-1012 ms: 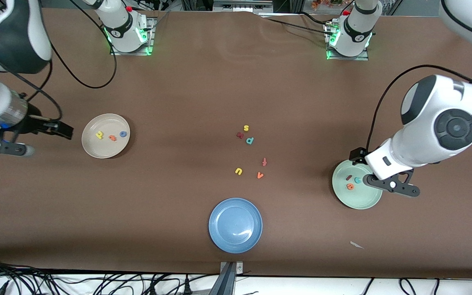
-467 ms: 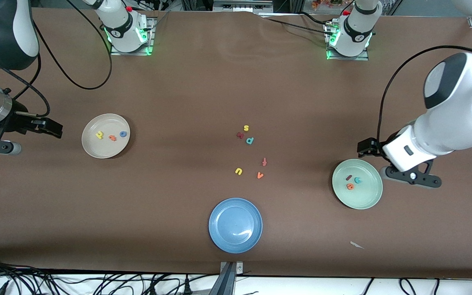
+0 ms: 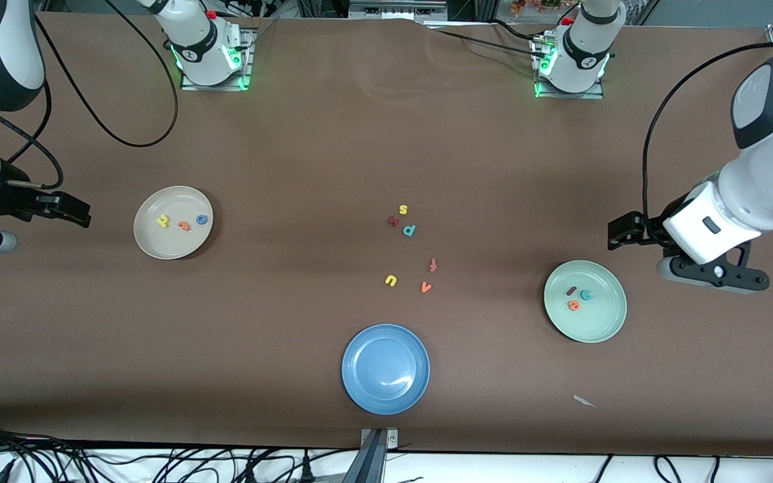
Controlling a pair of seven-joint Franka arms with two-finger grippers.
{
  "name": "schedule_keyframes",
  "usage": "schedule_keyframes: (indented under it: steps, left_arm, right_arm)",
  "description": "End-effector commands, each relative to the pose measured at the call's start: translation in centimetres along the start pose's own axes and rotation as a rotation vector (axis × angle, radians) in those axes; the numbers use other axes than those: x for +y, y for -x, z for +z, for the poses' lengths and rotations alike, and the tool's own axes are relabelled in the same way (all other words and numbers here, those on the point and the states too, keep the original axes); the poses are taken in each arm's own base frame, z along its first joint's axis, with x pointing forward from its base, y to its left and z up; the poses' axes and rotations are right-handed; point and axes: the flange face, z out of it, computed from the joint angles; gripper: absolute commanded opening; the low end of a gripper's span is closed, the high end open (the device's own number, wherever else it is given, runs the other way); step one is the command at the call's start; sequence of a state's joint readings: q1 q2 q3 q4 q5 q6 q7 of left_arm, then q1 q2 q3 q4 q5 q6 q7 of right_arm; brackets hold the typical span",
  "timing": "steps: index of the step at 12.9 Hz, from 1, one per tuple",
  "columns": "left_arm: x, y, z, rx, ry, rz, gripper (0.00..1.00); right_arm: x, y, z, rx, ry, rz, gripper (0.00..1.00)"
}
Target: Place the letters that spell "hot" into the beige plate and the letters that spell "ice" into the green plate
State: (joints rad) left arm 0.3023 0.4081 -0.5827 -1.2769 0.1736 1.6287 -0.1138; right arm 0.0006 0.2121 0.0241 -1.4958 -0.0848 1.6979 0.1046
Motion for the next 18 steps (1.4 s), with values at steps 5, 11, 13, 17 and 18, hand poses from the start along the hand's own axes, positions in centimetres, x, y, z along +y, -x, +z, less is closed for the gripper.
schedule_keyframes:
  steps: [5,11,13,17,18]
  left_arm:
    - [-0.3,6.9,-3.4,-0.013,-0.003,-0.100,1.00]
    - [0.1,11.1,-5.6,0.025,-0.070,-0.048,1.00]
    - [0.3,11.0,-5.7,0.025,-0.109,0.035,1.00]
    - [-0.3,11.7,-6.2,0.015,-0.100,0.037,1.00]
    - [-0.7,11.7,-6.2,0.014,-0.095,0.033,1.00]
  right_arm:
    - [0.4,0.9,-0.4,0.025,-0.008,-0.007,1.00]
    - [-0.1,0.8,0.2,0.011,-0.022,-0.002,1.00]
    - [-0.3,0.8,0.2,0.011,-0.023,0.016,1.00]
    - [-0.6,0.9,0.0,0.009,-0.022,0.009,1.00]
    - [-0.6,0.9,-0.3,0.013,-0.023,0.003,1.00]
